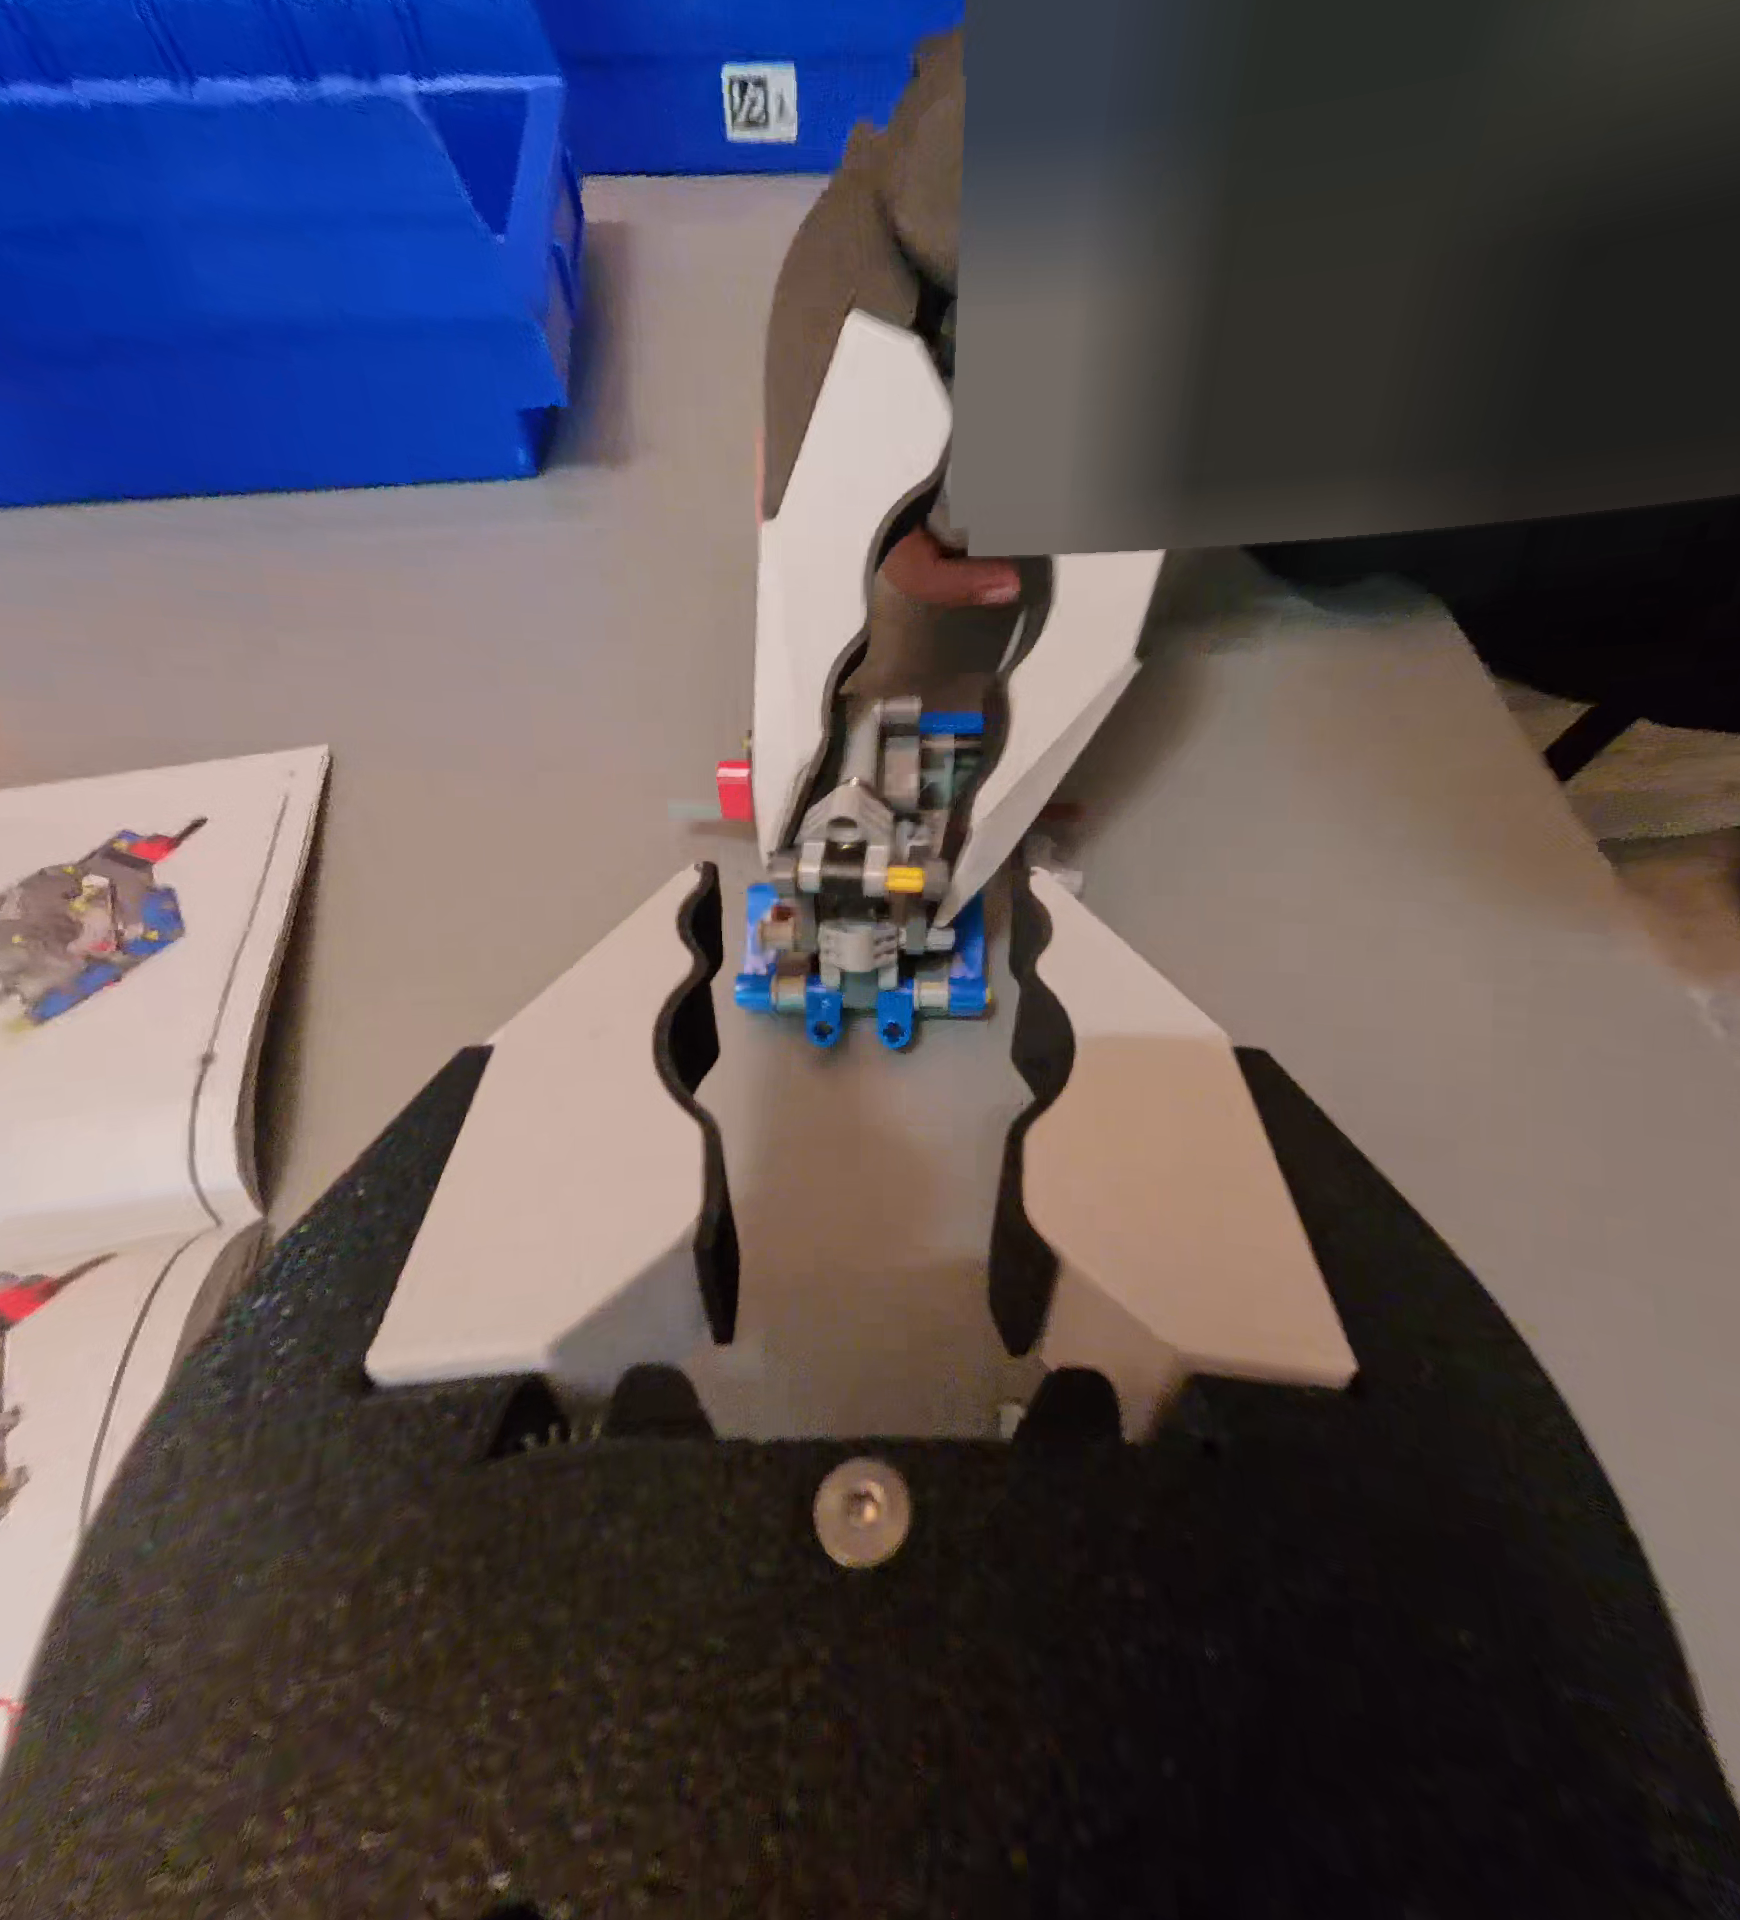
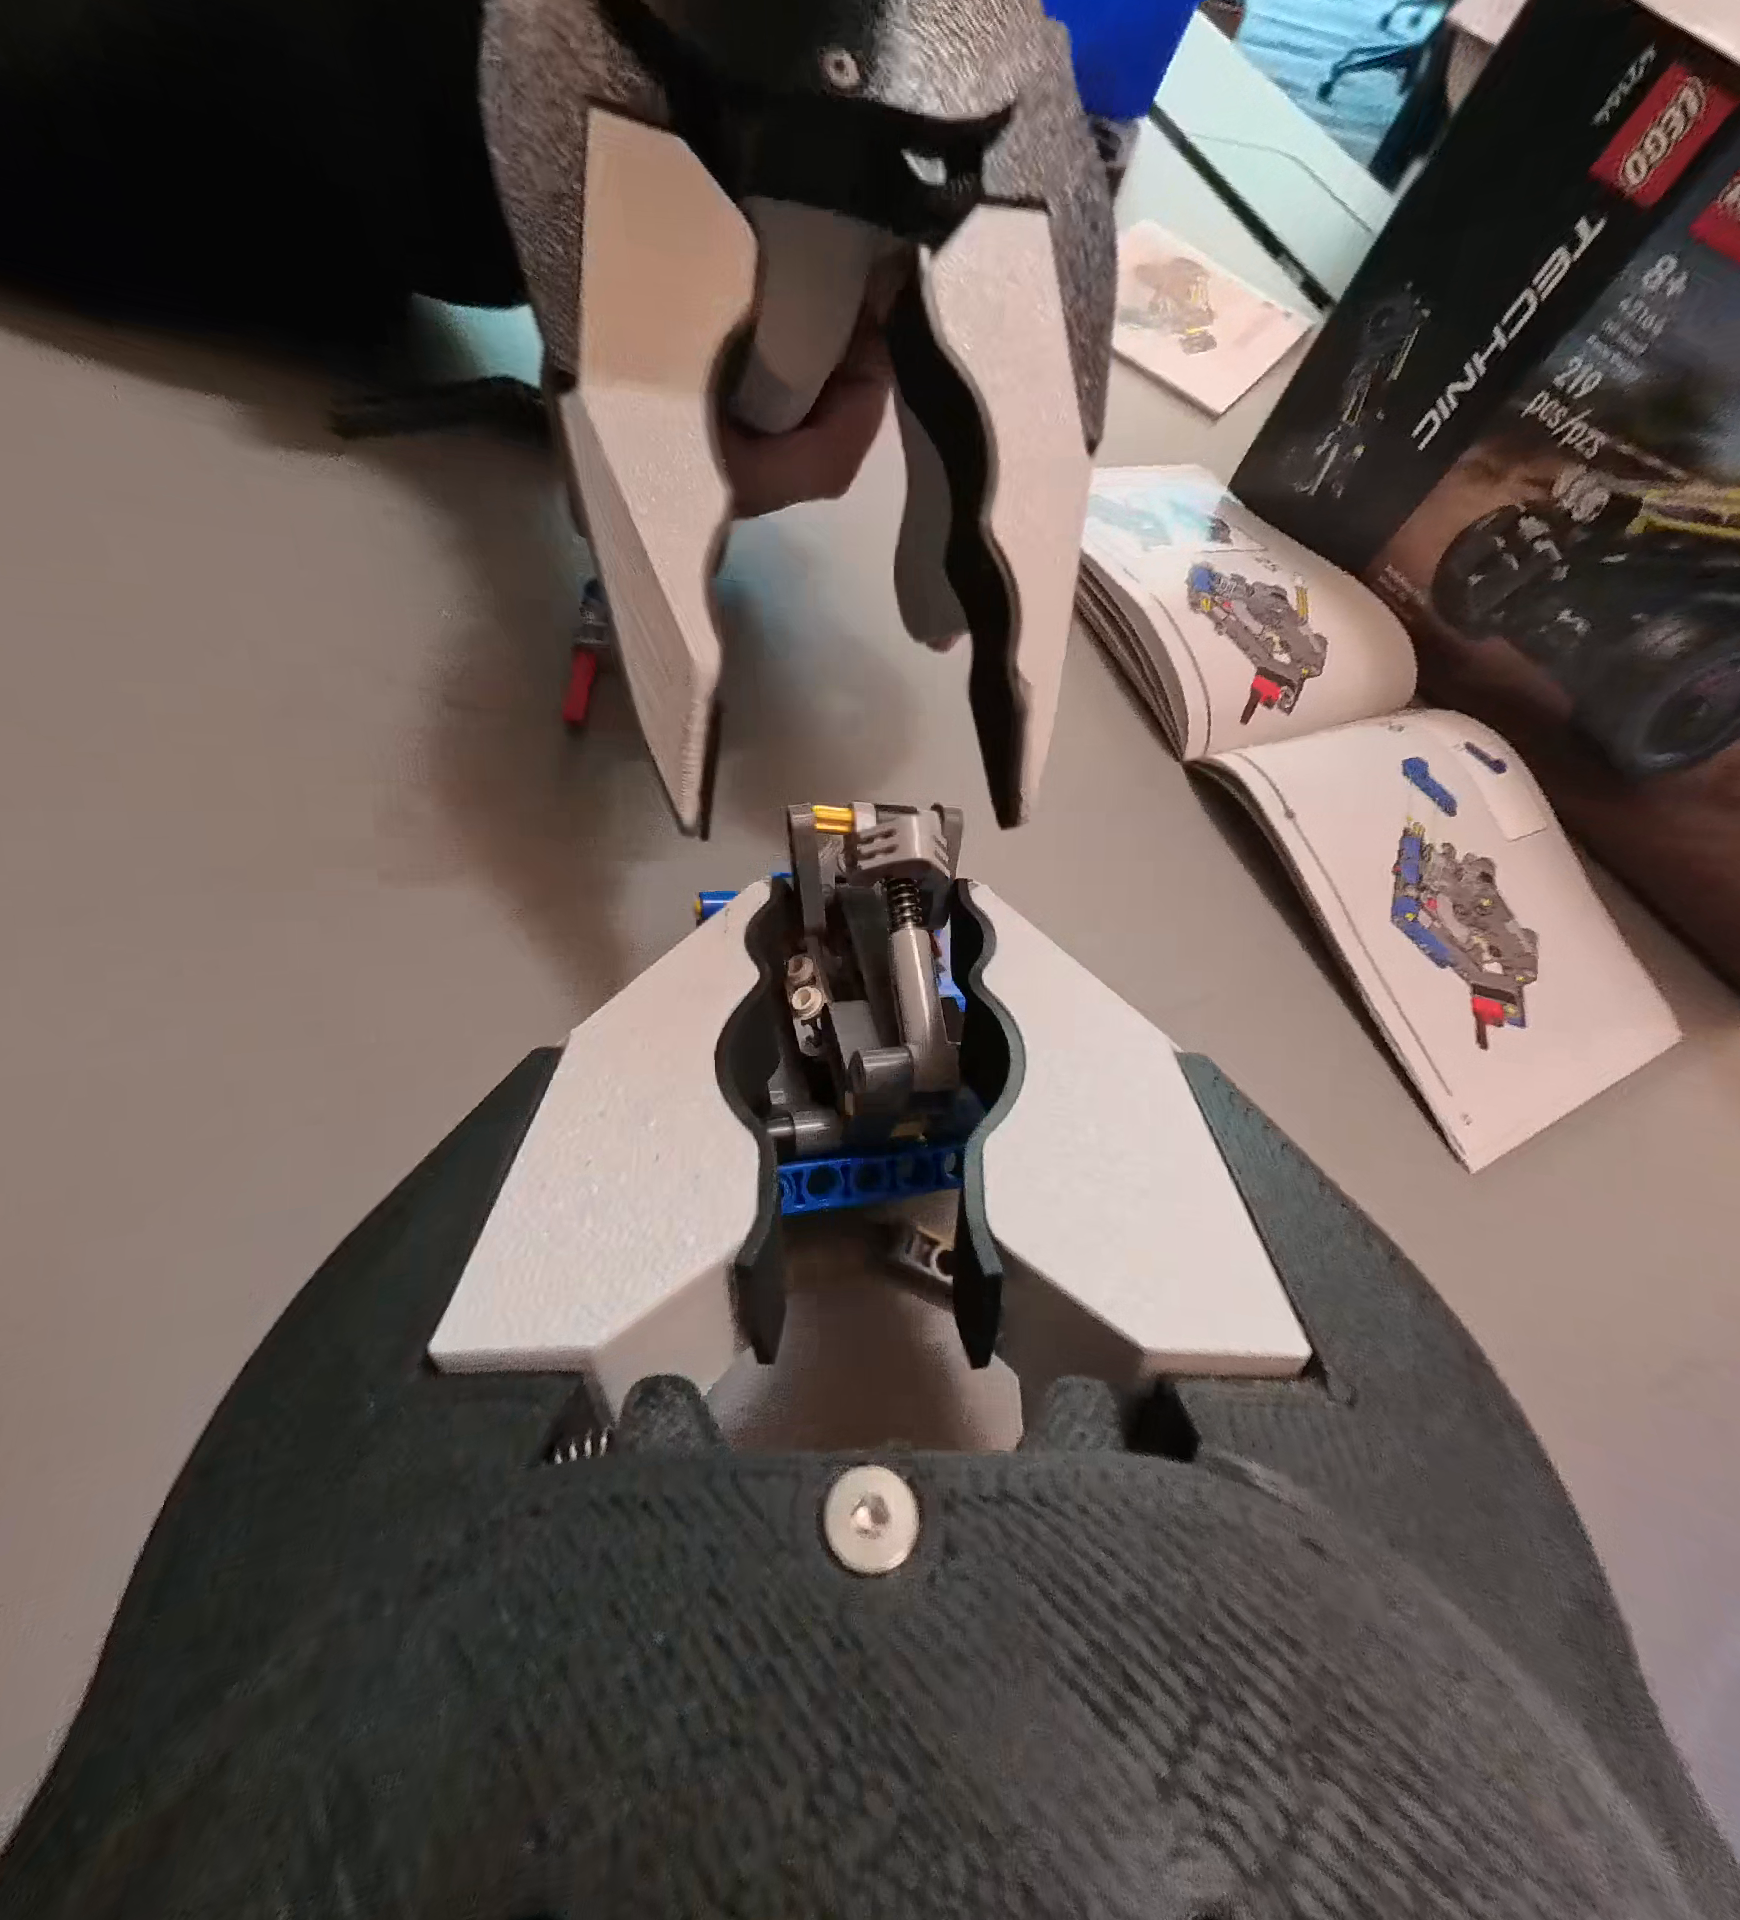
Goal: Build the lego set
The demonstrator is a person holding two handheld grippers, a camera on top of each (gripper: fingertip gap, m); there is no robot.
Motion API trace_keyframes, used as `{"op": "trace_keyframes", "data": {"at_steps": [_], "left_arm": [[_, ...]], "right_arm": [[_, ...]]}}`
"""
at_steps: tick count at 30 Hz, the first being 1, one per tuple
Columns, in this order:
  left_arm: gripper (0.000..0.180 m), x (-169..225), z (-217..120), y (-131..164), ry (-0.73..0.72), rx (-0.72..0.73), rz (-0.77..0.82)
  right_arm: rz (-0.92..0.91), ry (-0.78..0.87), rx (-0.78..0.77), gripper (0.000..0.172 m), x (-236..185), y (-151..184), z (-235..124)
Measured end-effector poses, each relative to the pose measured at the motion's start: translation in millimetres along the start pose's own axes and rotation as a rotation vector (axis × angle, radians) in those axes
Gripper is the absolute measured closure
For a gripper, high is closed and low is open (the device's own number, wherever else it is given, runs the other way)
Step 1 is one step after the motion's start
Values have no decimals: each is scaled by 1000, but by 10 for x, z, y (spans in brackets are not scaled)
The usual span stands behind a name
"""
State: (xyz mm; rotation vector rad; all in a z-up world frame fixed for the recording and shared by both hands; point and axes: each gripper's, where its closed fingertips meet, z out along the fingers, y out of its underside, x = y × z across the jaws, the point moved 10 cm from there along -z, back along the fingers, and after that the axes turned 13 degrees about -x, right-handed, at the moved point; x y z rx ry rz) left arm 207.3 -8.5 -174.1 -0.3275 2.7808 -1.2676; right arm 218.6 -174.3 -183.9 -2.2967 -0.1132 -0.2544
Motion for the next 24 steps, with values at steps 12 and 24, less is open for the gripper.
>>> {"op": "trace_keyframes", "data": {"at_steps": [12, 24], "left_arm": [[151, 20, 39, 61, -5, 21, 61], [151, 20, 43, 36, -60, 17, 32]], "right_arm": [[-85, 76, -4, 144, -74, -38, 29], [-139, 243, 14, 134, -105, -41, -66]]}}
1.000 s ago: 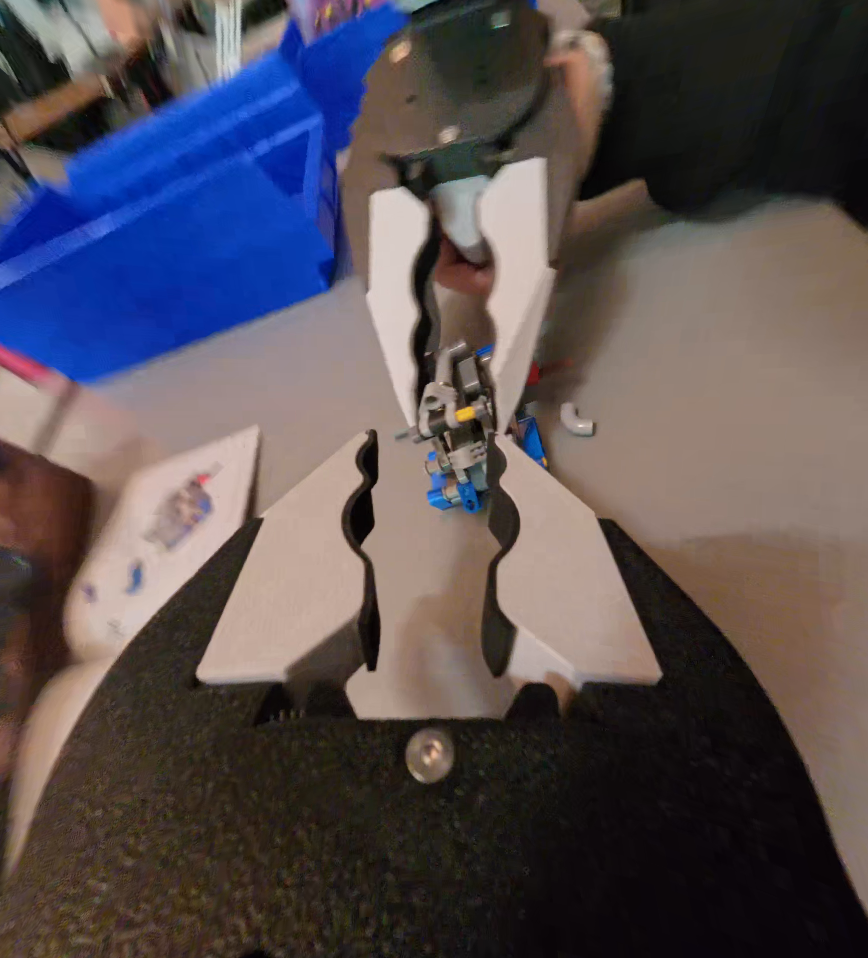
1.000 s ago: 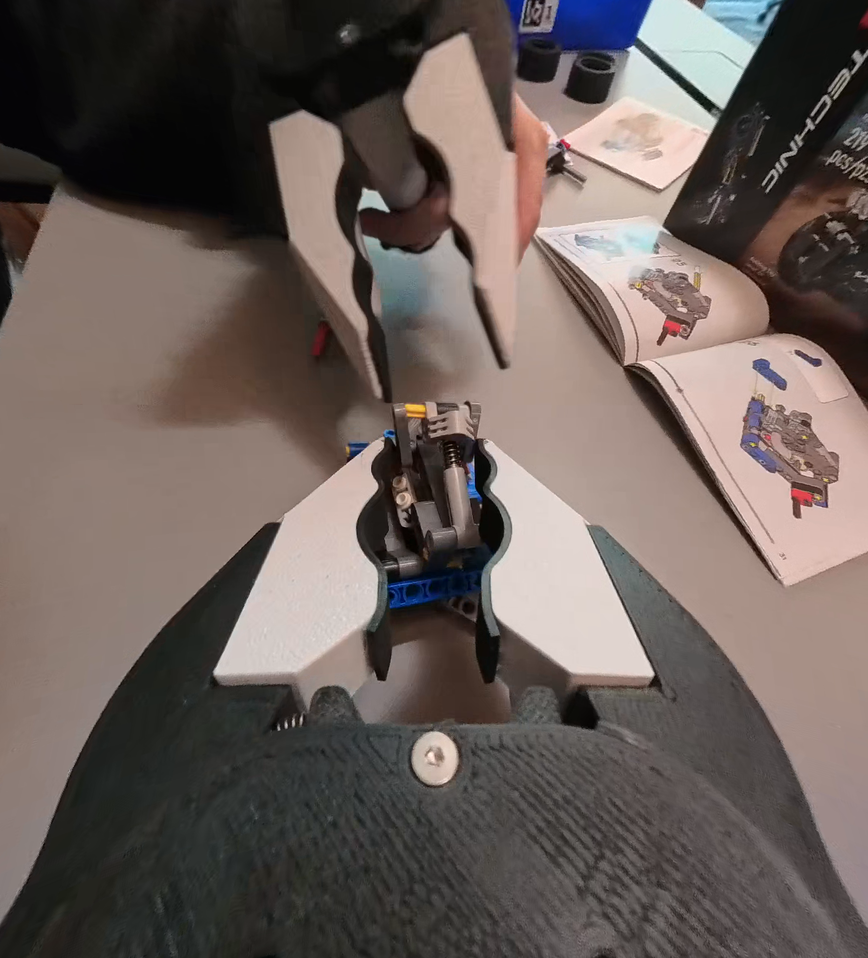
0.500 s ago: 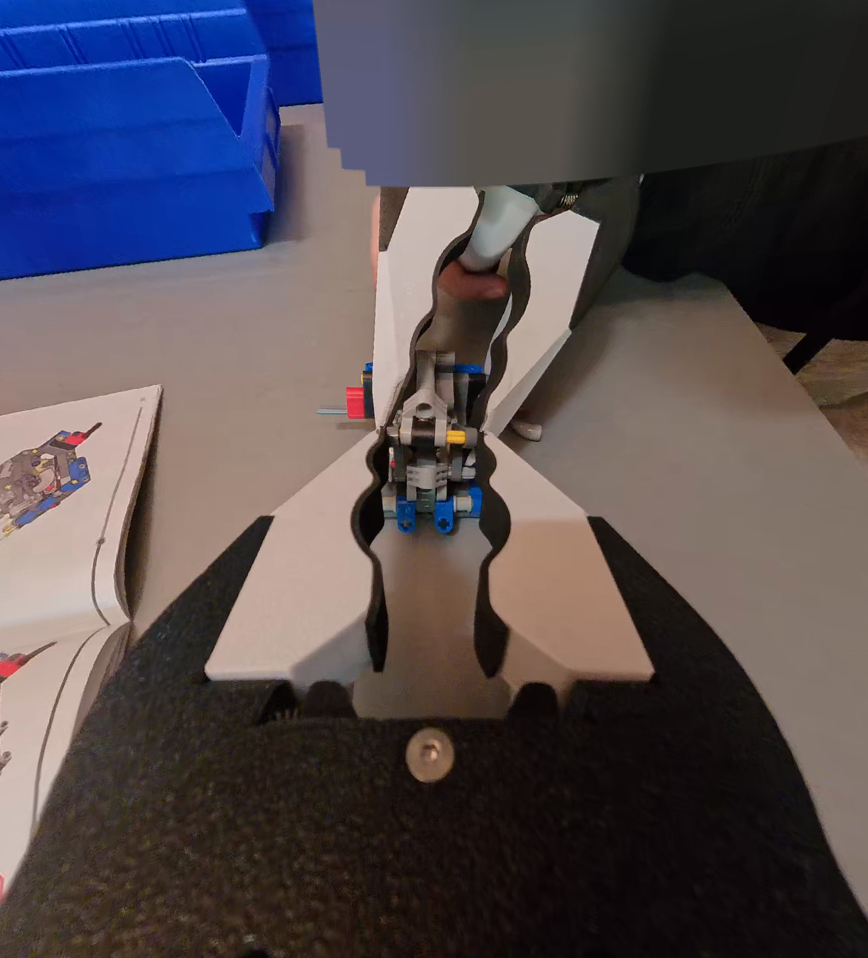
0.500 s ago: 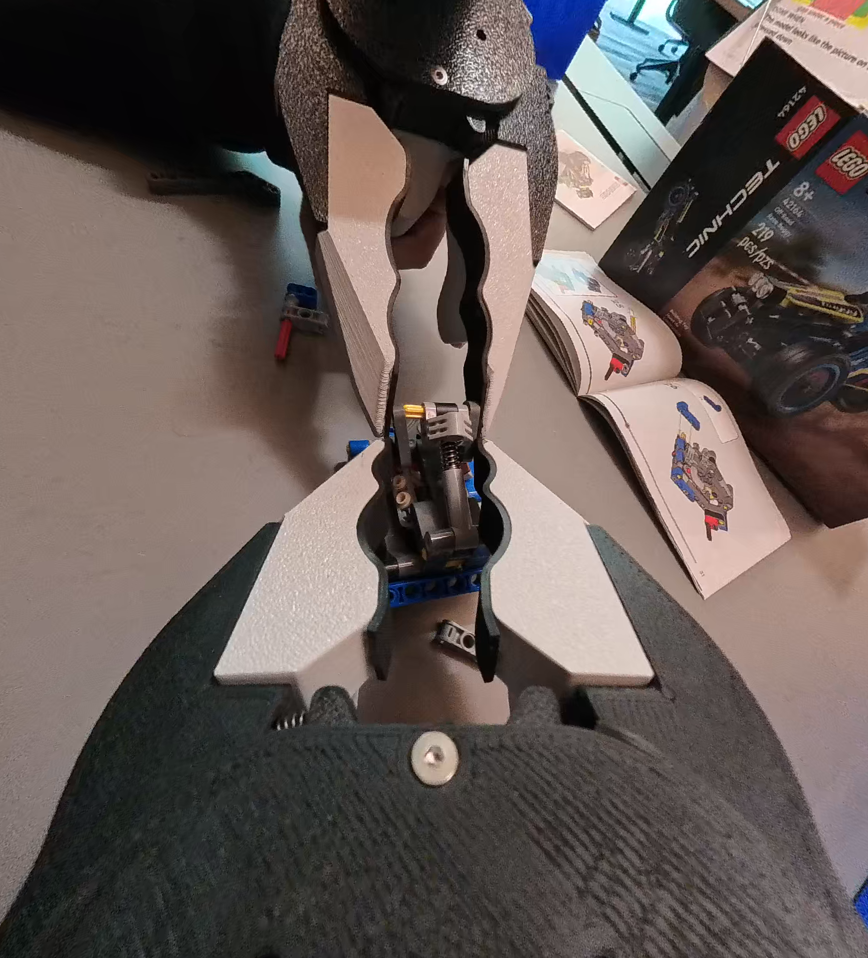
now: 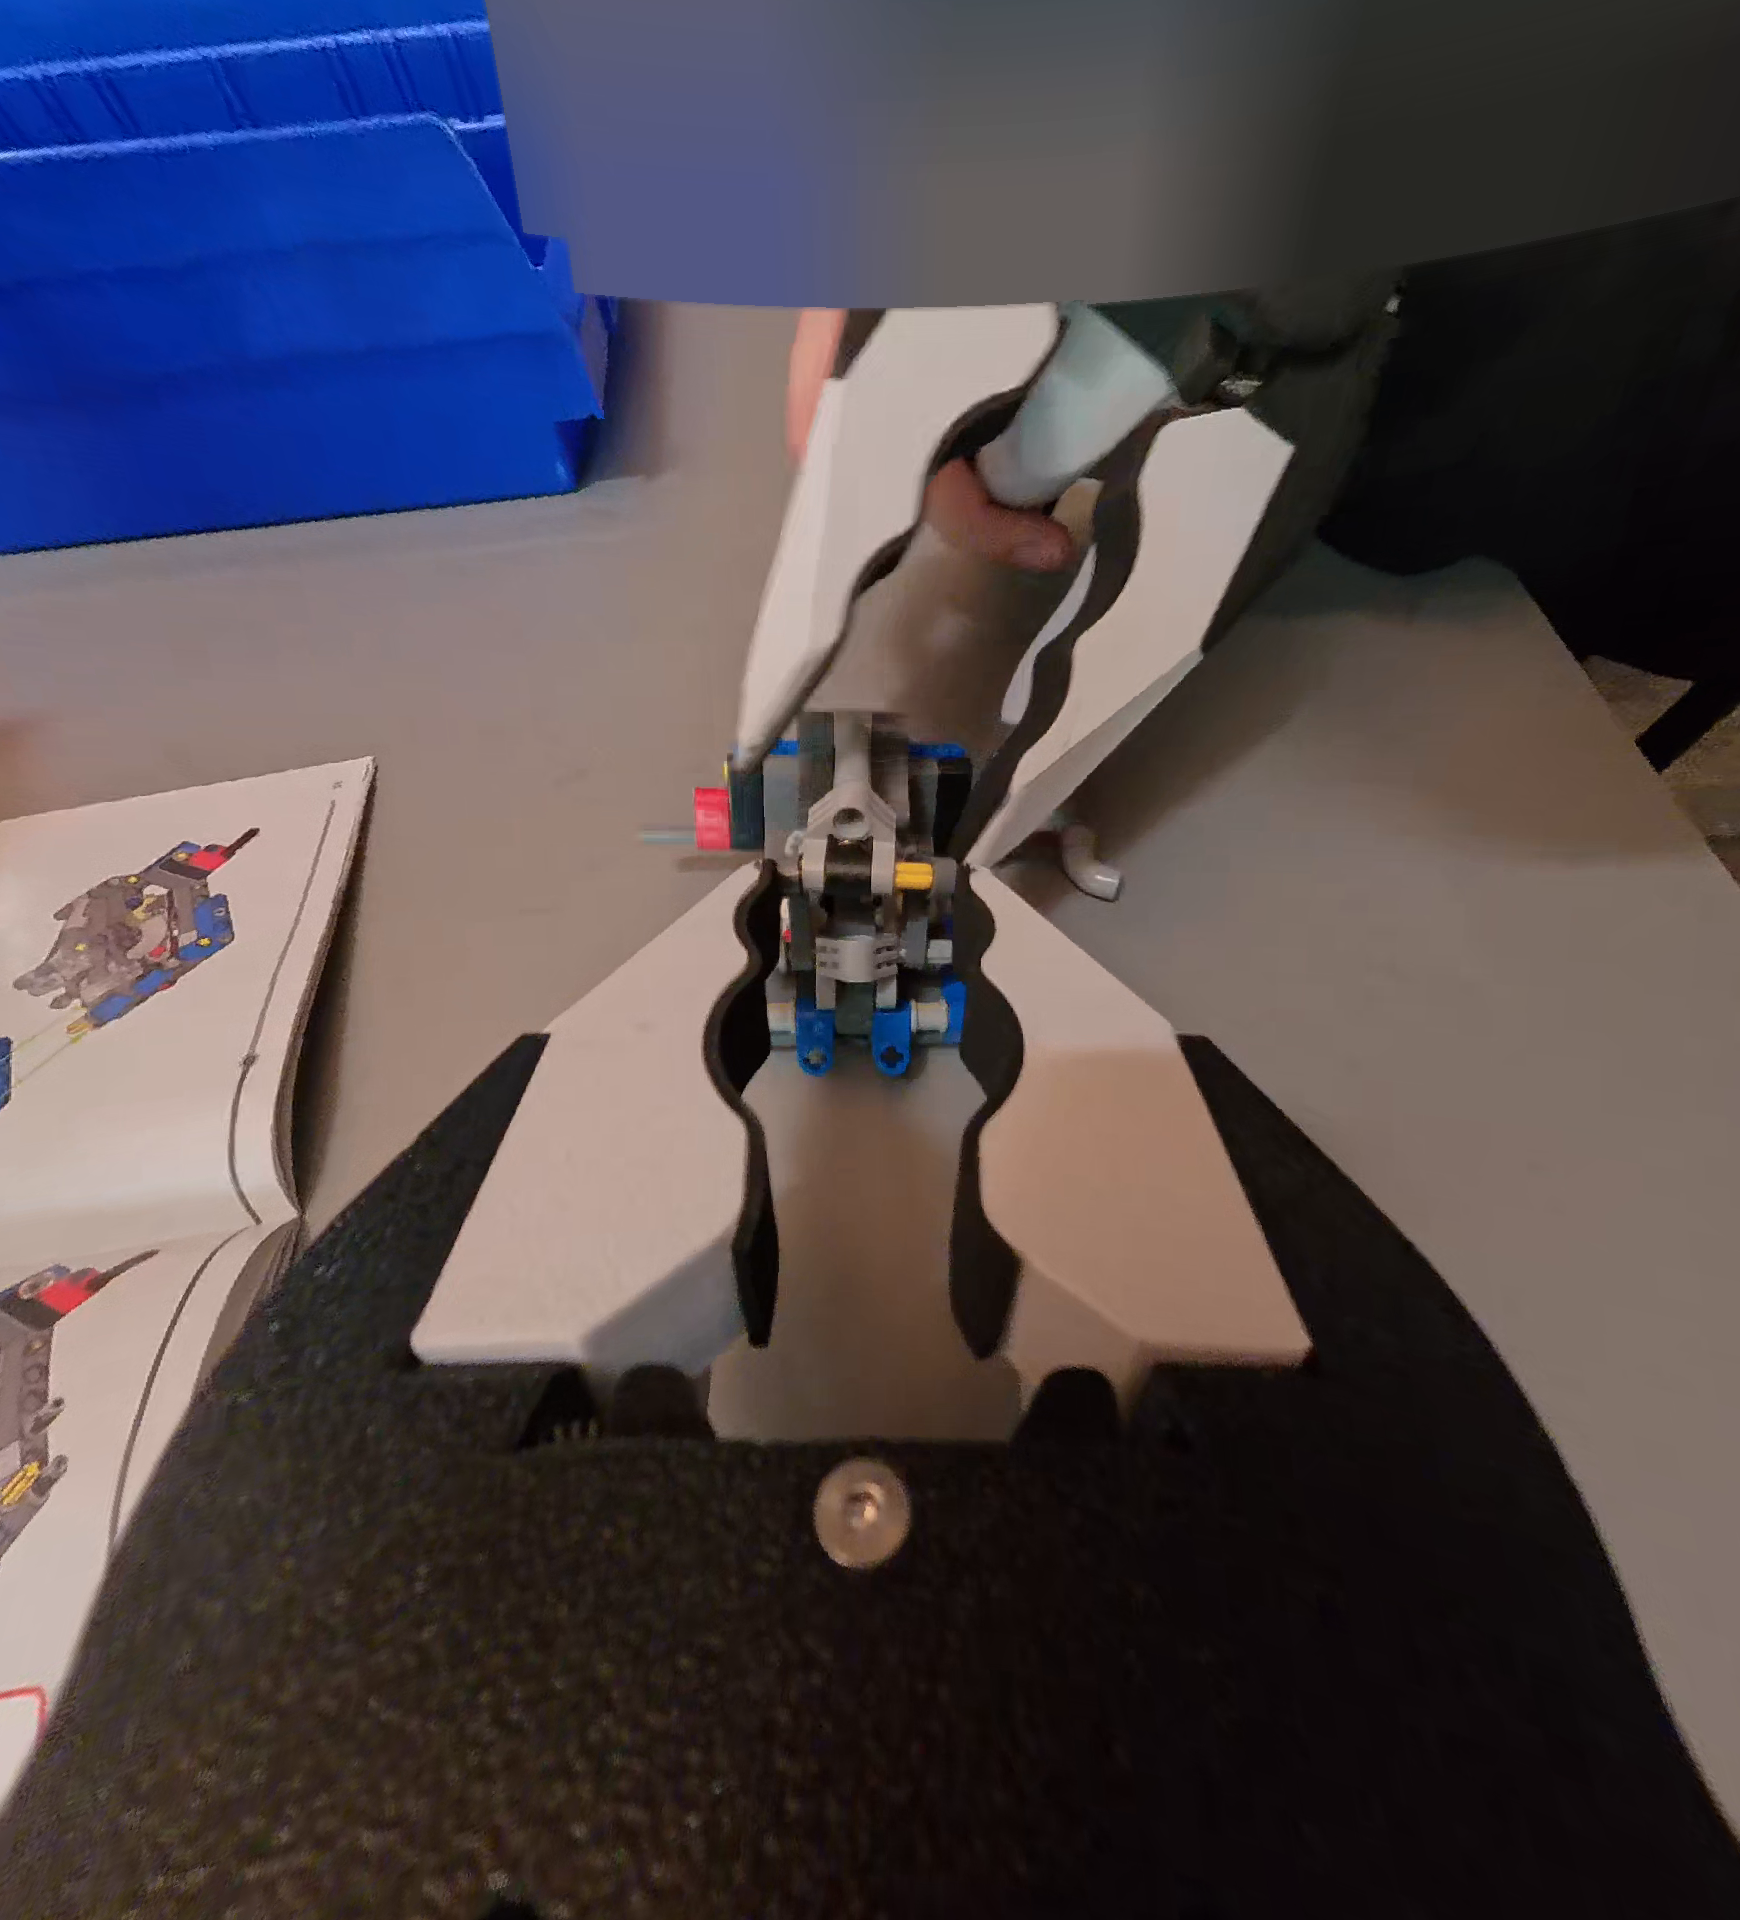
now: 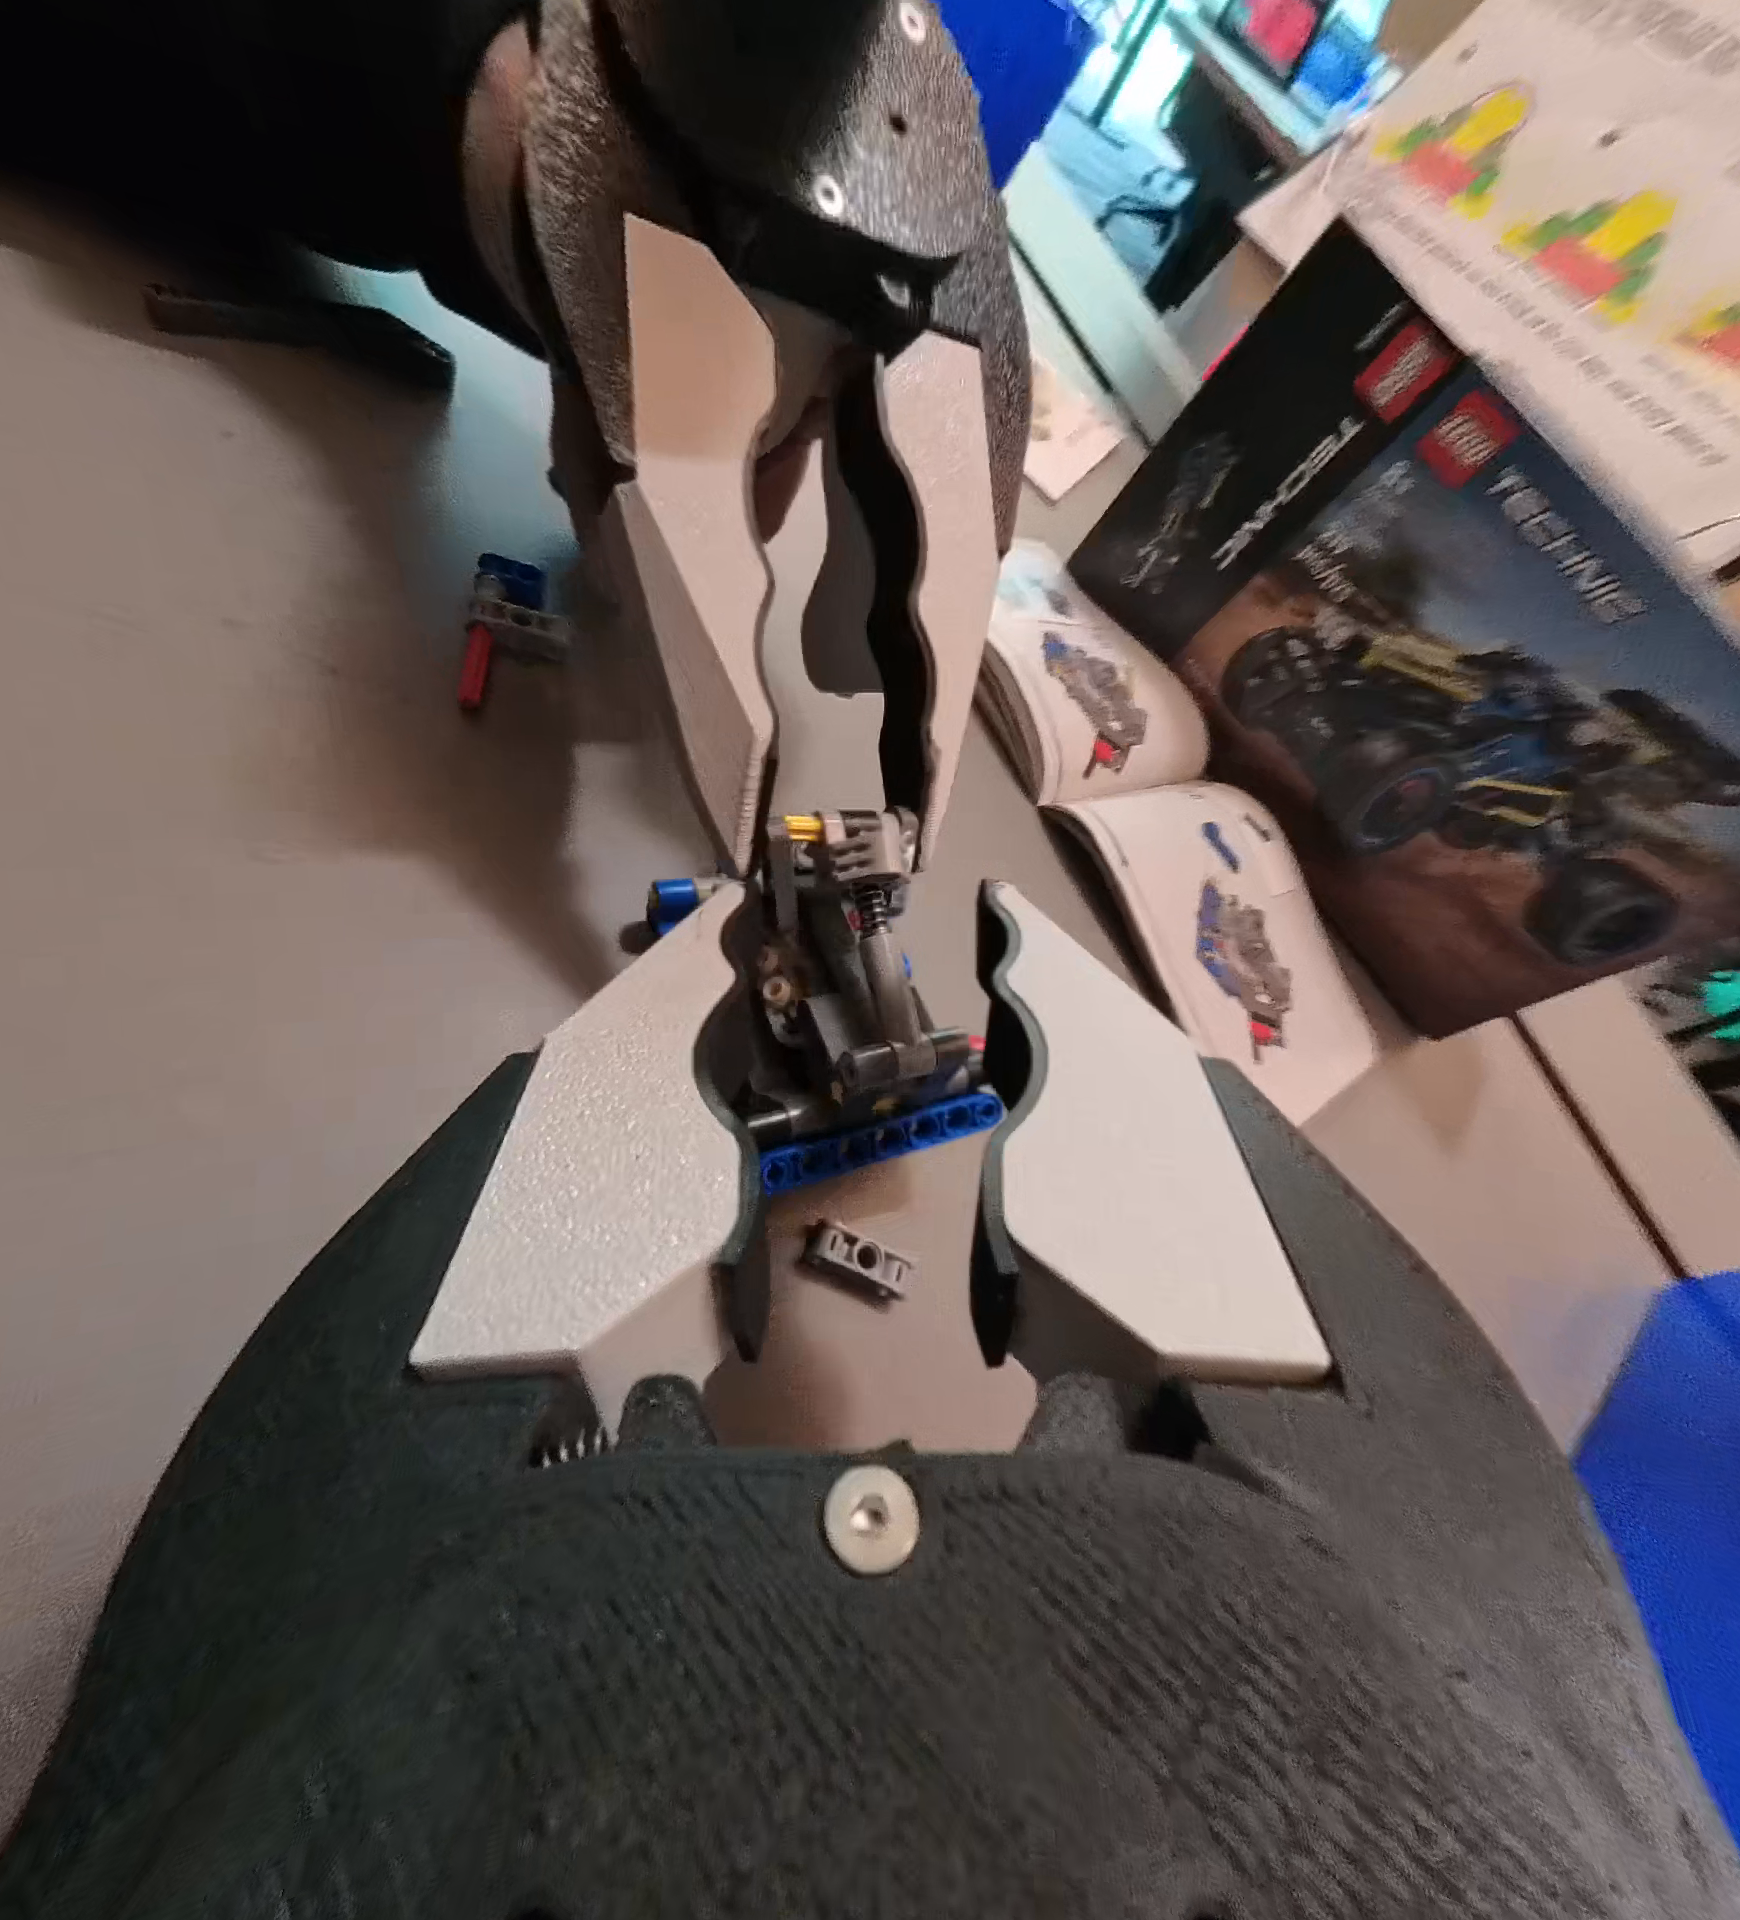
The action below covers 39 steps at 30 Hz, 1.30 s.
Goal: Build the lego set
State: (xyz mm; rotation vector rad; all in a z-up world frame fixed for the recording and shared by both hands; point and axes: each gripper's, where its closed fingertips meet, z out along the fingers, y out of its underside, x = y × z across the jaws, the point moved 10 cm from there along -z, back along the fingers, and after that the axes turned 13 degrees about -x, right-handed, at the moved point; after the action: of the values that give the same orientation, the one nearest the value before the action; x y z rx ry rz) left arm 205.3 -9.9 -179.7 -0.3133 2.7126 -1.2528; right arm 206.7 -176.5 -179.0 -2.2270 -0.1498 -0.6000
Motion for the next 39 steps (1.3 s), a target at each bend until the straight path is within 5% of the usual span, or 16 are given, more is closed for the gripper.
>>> {"op": "trace_keyframes", "data": {"at_steps": [14, 39], "left_arm": [[151, 34, 12, -101, -21, -50, -342], [149, 35, 16, -131, -96, -49, -468]], "right_arm": [[92, 230, -87, 163, -352, -57, -28], [52, 360, -113, 168, -314, -43, 34]]}}
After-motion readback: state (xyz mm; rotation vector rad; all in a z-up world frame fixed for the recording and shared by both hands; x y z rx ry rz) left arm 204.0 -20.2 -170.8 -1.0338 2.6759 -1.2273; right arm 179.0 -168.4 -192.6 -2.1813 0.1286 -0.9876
